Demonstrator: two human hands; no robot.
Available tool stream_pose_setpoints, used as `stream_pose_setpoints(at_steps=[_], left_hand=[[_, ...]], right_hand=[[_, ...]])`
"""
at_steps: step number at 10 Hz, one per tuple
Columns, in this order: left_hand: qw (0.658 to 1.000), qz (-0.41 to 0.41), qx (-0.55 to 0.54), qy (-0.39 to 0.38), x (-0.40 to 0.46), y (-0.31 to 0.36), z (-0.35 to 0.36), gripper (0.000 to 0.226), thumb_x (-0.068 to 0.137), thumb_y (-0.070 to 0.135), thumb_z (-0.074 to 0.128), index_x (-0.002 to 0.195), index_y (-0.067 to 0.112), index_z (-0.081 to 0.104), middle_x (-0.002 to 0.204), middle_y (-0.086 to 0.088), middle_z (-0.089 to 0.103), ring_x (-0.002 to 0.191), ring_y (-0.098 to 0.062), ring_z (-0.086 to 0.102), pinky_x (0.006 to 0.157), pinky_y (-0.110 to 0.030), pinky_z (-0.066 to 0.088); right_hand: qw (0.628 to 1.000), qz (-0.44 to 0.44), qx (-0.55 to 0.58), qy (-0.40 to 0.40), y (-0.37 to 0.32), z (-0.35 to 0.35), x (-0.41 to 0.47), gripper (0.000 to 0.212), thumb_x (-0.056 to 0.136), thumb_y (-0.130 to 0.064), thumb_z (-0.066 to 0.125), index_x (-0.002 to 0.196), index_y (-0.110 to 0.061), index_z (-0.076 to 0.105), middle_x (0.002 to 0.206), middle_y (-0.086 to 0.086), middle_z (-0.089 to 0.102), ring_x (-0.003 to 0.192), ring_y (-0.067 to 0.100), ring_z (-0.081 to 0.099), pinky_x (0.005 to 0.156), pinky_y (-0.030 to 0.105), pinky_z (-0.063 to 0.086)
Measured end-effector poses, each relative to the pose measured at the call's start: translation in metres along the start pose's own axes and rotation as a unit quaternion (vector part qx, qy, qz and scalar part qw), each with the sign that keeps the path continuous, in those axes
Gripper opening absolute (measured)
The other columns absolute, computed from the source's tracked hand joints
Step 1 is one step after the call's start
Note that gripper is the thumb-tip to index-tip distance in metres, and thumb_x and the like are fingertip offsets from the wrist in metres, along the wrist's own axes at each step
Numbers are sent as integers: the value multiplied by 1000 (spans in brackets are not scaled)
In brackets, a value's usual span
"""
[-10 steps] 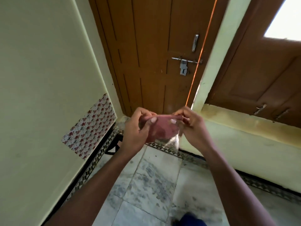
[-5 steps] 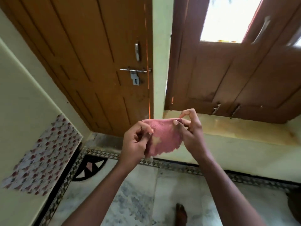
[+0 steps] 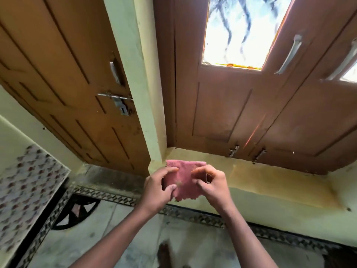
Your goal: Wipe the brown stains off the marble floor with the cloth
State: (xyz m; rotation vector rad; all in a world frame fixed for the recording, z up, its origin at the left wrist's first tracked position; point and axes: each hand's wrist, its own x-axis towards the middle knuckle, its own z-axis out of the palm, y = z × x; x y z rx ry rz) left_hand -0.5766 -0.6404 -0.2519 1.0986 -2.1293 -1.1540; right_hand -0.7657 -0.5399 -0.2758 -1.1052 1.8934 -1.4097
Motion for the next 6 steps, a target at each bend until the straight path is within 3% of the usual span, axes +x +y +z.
stream_pose_setpoints(at_steps=[1,2,3,4,5,6], left_hand=[[999,-17,18,-29,31,-13,14,57,81,0,86,127,30,73,130,11,70,118,-9,66,95,-7,53],[997,-36,24,-56,64,-30,27,56,85,-1,83,131,28,72,134,9,66,121,-8,62,93,1,47],[997,-37,33,-67,102,-45,32,54,87,-7,77,133,21,71,133,10,61,120,-5,57,87,10,36],[996,-17,59,-69,144,-57,40,52,90,-6,71,136,18,70,133,14,58,119,-2,56,90,10,35],[990,17,112,-89,196,-107,57,57,85,9,60,140,20,67,145,7,60,124,-16,63,105,-21,54],[955,20,272,-113,207,-179,83,84,68,-8,63,148,17,58,162,-13,49,131,-41,61,94,-50,62]], right_hand=[[1000,21,-16,-3,29,2,27,32,73,-4,87,92,-29,81,94,-9,79,89,12,76,84,35,62],[998,49,-28,-19,55,6,53,41,72,-5,87,100,-35,79,103,-18,79,100,7,75,90,32,62],[995,92,-39,-11,70,12,85,52,74,6,85,102,-37,77,112,-17,77,107,6,73,87,23,61],[993,114,24,-10,80,22,126,49,76,10,83,109,-26,77,116,-10,77,109,4,71,84,24,63],[990,141,17,-22,128,48,181,47,77,15,79,111,-19,76,111,-12,79,102,-2,71,82,26,60],[976,203,-32,-70,194,73,216,47,80,1,85,120,-20,72,118,-2,76,108,20,69,88,35,54]])
